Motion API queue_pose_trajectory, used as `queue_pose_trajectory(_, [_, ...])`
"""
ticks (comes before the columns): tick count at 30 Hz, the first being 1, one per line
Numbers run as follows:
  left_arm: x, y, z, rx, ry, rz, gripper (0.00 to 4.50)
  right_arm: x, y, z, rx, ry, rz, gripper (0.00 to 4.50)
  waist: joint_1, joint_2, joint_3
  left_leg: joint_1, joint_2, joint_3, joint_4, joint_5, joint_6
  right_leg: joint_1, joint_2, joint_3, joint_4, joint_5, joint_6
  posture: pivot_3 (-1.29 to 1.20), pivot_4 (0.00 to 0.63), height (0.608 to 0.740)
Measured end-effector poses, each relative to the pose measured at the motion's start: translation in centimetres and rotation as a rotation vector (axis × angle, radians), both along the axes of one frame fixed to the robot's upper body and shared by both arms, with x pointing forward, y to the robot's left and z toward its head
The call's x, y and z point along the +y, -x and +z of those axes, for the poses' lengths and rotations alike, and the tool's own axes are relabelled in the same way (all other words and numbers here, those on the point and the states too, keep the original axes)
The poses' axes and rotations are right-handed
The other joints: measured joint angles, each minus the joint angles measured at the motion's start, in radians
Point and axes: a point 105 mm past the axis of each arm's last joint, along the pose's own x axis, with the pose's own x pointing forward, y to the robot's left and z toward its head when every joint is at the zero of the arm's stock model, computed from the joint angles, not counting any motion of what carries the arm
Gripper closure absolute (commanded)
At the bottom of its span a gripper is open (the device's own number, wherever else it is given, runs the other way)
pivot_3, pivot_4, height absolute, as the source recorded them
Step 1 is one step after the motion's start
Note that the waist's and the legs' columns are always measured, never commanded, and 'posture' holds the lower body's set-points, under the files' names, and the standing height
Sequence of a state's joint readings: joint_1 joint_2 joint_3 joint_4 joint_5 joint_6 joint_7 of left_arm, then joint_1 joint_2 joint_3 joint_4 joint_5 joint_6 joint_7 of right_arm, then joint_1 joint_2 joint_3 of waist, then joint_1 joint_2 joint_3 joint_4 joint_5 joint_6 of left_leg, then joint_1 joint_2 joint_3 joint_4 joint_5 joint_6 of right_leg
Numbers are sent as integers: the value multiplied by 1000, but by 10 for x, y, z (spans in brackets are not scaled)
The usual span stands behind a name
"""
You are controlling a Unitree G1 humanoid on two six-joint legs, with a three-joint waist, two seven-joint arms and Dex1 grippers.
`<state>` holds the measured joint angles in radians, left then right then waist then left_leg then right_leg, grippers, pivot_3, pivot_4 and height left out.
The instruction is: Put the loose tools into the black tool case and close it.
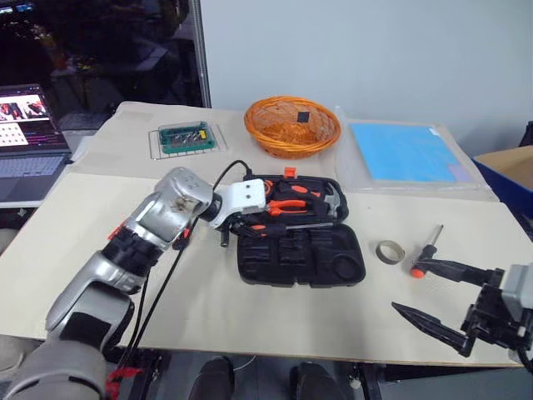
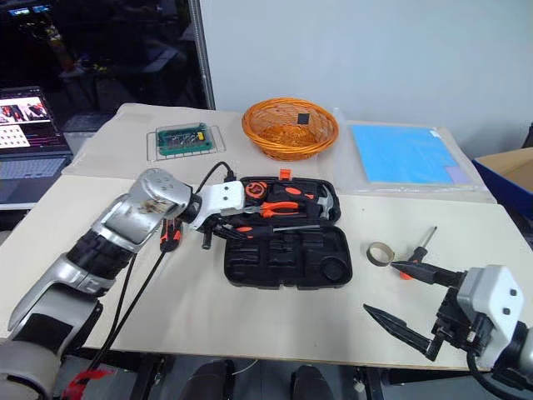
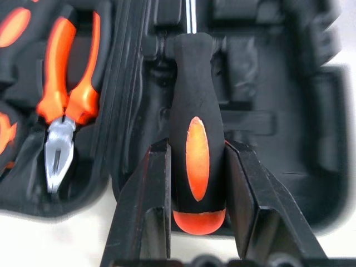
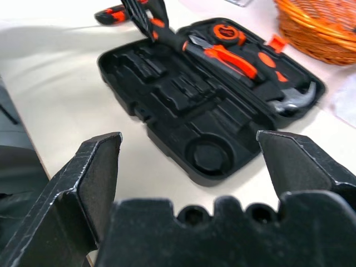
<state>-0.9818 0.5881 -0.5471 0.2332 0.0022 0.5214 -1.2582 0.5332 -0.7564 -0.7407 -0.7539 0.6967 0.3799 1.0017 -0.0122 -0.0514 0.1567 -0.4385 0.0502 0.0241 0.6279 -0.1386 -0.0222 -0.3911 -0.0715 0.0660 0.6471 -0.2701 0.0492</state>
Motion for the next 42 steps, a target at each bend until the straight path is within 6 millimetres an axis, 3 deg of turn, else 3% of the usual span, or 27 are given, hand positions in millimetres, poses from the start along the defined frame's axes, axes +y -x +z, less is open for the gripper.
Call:
queue_pose_trajectory(7, [-4,-18,-19,-17,-109,1,3652,0,1,4,-14,-8,7,0,0,0,0,-3,-1,0,0,-2,3,-1,-1,0,-1,-1,5,0,150,740])
queue_pose_trajectory(12, [-7,-21,-18,-31,-141,-25,3652,5,0,9,-38,-3,29,0,2,1,0,-3,-2,0,0,-2,3,-1,-2,0,-1,-1,6,0,150,740])
queue_pose_trajectory(14, [-7,-22,-19,-41,-148,-33,2647,6,-1,11,-47,1,33,0,3,1,0,-3,-2,0,0,-2,3,-1,-2,0,-1,-2,5,0,150,740])
queue_pose_trajectory(20, [-8,-22,-7,-35,-70,-24,610,9,-3,14,-63,10,36,0,4,1,1,-3,-2,-1,0,-2,3,0,-2,0,-1,-3,3,0,150,740])
queue_pose_trajectory(23, [-8,-10,21,3,96,-30,610,10,-3,15,-62,12,39,0,-1,2,1,-3,-2,0,0,-2,3,-1,-3,0,-1,-2,4,0,150,740])
queue_pose_trajectory(25, [-9,-1,39,22,247,-24,1300,10,-4,15,-64,8,28,0,-1,4,0,-3,-2,-1,0,-3,4,0,-3,0,-1,0,7,0,150,740])
queue_pose_trajectory(27, [-9,5,35,38,329,-3,1998,12,-6,14,-68,-3,29,0,-1,7,-2,-2,-2,-1,-1,-3,5,1,-3,0,-1,0,8,0,150,740])
queue_pose_trajectory(30, [-20,9,7,82,449,85,3121,14,-11,15,-89,-30,14,0,3,9,-3,-2,-3,-1,0,-3,5,2,-3,0,0,0,8,0,150,740])
queue_pose_trajectory(31, [-25,9,-11,82,481,142,3494,16,-12,15,-91,-36,11,0,6,8,-3,-2,-4,-2,1,-3,5,2,-3,0,-1,0,8,0,150,740])
queue_pose_trajectory(34, [-31,-3,-32,-12,477,254,4440,15,-14,13,-82,-34,-6,0,14,8,-2,-2,-5,-3,2,-3,5,2,-3,0,-1,0,9,0,150,740])
queue_pose_trajectory(42, [-40,-18,-47,-125,493,420,4440,18,-10,9,-48,-9,-2,0,21,9,-3,-2,-5,-3,2,-3,5,3,-3,0,-1,-1,10,0,150,740])
